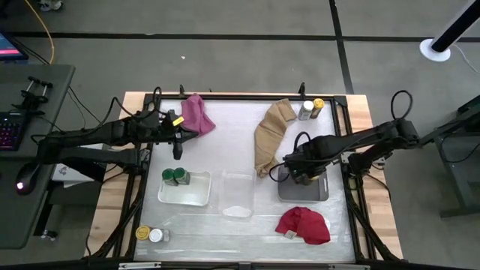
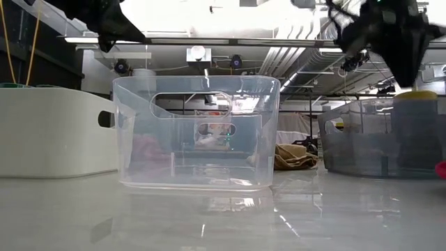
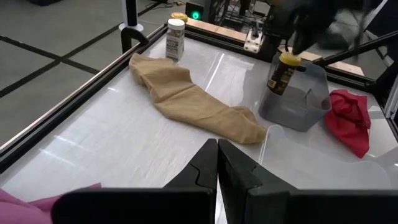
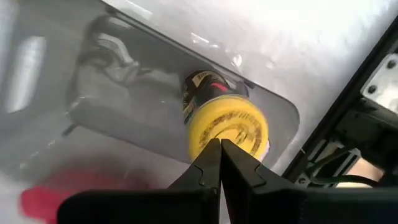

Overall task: Sort spices by type
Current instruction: Put the bottom right yellow seasoning bottle into the black bin, then put the right yellow seasoning bottle into the black bin

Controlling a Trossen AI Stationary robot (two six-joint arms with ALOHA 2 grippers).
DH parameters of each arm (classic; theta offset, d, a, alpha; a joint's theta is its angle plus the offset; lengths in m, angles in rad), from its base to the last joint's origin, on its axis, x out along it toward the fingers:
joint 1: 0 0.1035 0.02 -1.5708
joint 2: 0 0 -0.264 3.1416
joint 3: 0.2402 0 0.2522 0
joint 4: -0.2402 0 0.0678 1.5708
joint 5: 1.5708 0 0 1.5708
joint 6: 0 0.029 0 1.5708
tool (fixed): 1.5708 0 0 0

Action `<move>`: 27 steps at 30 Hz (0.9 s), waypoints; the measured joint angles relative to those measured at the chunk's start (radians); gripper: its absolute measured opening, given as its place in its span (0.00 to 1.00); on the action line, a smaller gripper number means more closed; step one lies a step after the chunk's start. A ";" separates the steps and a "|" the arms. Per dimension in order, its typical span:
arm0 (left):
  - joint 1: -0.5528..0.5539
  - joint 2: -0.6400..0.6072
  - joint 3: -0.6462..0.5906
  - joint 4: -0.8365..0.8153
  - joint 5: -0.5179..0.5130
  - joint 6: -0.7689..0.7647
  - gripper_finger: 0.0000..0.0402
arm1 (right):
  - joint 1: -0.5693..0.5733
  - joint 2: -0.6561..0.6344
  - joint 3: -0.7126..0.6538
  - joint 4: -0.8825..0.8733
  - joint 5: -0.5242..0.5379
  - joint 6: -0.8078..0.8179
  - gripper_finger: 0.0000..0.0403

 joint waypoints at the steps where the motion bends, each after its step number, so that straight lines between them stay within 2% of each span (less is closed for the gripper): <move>1: 0.000 0.000 0.000 -0.005 0.000 0.000 0.00 | 0.002 -0.011 0.026 -0.021 0.013 0.003 0.00; 7: 0.000 0.000 0.000 -0.025 0.003 0.001 0.00 | -0.012 -0.044 0.149 -0.063 0.145 0.079 0.00; 13: 0.000 0.000 0.000 -0.032 0.002 0.000 0.00 | -0.120 -0.045 0.146 0.001 0.227 0.109 0.00; 18: 0.000 0.000 0.000 -0.030 0.006 -0.034 0.00 | -0.293 -0.046 0.139 -0.001 0.305 0.115 0.00; 21: 0.000 0.000 0.000 -0.028 0.007 -0.057 0.00 | -0.423 -0.046 0.139 0.019 0.364 0.038 0.04; 24: 0.000 0.005 0.000 -0.022 0.007 -0.063 0.00 | -0.569 -0.046 0.139 0.099 0.389 -0.092 0.13; 27: 0.002 0.028 0.000 0.029 0.007 -0.088 0.00 | -0.723 -0.046 0.139 0.211 0.396 -0.217 0.27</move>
